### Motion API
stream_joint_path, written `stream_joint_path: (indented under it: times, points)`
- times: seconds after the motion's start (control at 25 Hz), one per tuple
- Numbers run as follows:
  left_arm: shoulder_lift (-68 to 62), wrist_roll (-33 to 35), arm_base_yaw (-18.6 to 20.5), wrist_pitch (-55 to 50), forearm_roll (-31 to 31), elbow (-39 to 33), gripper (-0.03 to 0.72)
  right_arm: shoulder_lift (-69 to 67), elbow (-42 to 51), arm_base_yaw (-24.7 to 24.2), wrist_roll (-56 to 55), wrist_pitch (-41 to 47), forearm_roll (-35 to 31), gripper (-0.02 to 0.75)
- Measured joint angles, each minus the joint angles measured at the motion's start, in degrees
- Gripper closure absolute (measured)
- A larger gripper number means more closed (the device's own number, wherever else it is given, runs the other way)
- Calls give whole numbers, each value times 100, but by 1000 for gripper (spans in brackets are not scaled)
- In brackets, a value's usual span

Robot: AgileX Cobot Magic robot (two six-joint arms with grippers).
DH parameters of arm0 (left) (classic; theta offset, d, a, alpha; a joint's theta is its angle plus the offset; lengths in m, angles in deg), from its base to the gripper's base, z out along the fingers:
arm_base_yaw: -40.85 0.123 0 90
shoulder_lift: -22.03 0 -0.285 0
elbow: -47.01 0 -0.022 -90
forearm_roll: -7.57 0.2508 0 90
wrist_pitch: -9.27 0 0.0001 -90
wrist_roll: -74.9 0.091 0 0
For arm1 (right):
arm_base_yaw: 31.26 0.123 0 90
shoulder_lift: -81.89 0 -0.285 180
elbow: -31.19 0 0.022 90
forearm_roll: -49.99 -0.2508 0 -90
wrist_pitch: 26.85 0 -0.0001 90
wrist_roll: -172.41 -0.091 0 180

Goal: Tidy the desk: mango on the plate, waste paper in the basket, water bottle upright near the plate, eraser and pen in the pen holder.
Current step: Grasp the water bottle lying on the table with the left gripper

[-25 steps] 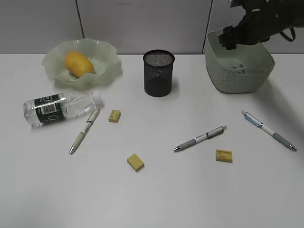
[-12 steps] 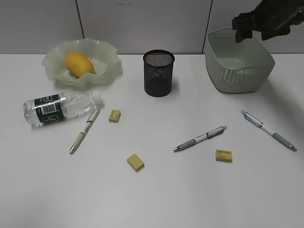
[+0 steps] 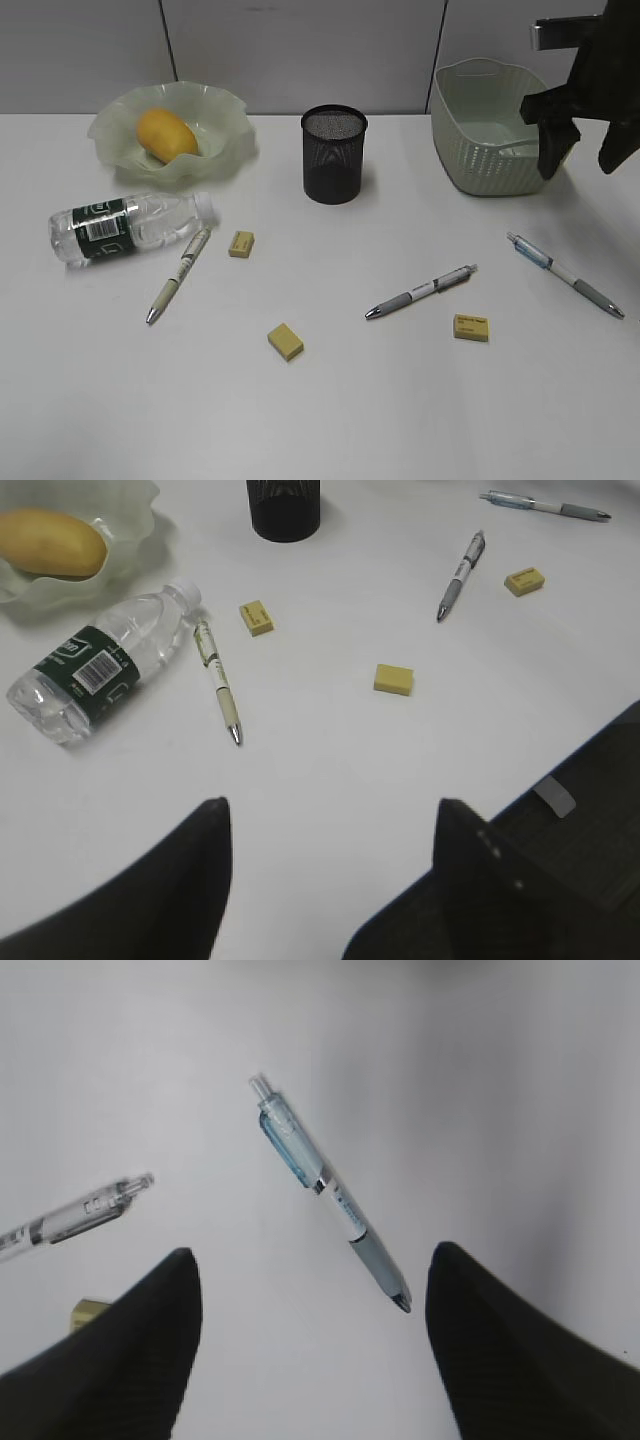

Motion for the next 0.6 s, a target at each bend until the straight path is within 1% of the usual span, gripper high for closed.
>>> stream_joint_path:
  times: [0.16,0.24,0.44,0.6]
  points:
    - [0,0,0,0,0,0,207,394,261,0,96,5,-310,188]
    - [0,0,0,0,-5,0,207,673,461,31,122,12,-310,188]
    - [0,0,0,0,-44,0,207,1730,1292,82,201,12,-347,188]
    - [0,0,0,0,-55,0,207,2820,2102,82,253,19,-347,188]
